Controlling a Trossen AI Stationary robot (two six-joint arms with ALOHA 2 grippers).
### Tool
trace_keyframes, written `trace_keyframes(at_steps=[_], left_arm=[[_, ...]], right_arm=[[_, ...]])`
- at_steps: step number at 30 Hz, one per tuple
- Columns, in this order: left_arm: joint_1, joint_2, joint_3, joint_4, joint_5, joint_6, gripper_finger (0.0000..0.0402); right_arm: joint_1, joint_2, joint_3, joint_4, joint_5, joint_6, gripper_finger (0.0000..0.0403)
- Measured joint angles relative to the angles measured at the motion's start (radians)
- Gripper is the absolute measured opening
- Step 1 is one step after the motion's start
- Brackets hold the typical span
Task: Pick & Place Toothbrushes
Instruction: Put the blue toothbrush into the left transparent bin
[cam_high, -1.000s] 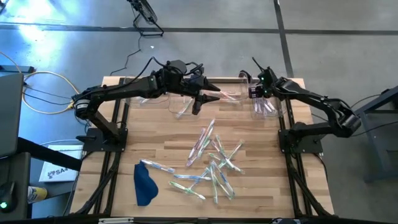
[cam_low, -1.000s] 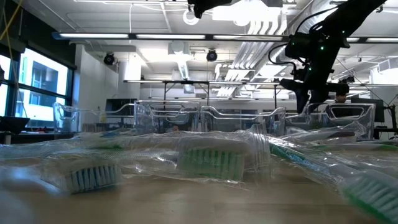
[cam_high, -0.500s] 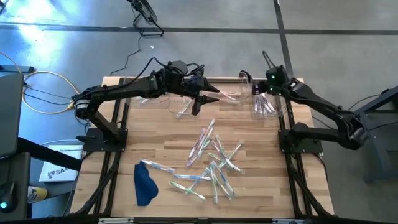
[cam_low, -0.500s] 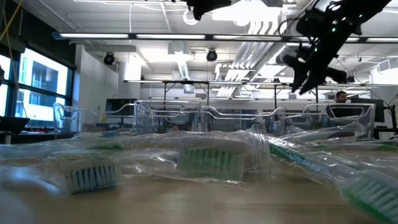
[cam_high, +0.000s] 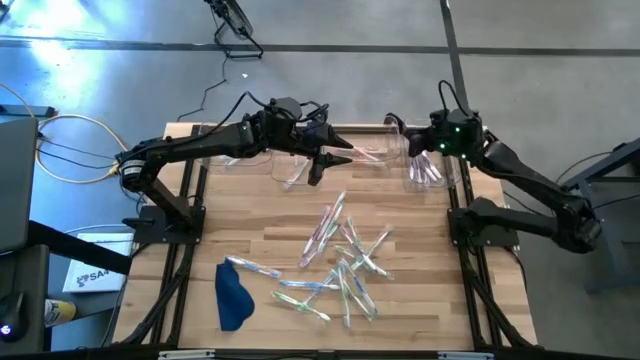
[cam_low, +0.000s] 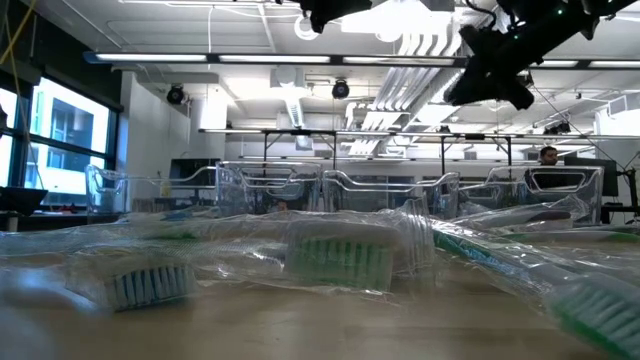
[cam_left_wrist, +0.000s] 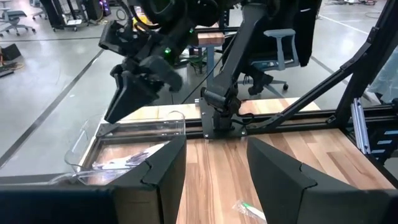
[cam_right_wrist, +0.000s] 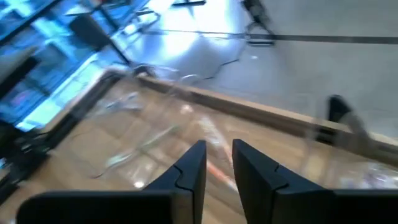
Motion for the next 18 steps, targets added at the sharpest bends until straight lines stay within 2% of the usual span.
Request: trace_keyframes(at_steps=[5, 18], left_arm=[[0.0, 0.0, 0.0, 0.0, 0.0, 0.0, 0.0168], [0.0, 0.0, 0.0, 0.016, -0.006, -0.004, 0.0168]], right_arm=[[0.064, -0.002, 0.0, 0.029, -0.039, -0.004, 0.0051], [0.186, -0.001, 0.0, 0.038, -0.032, -0.021, 0.0038]])
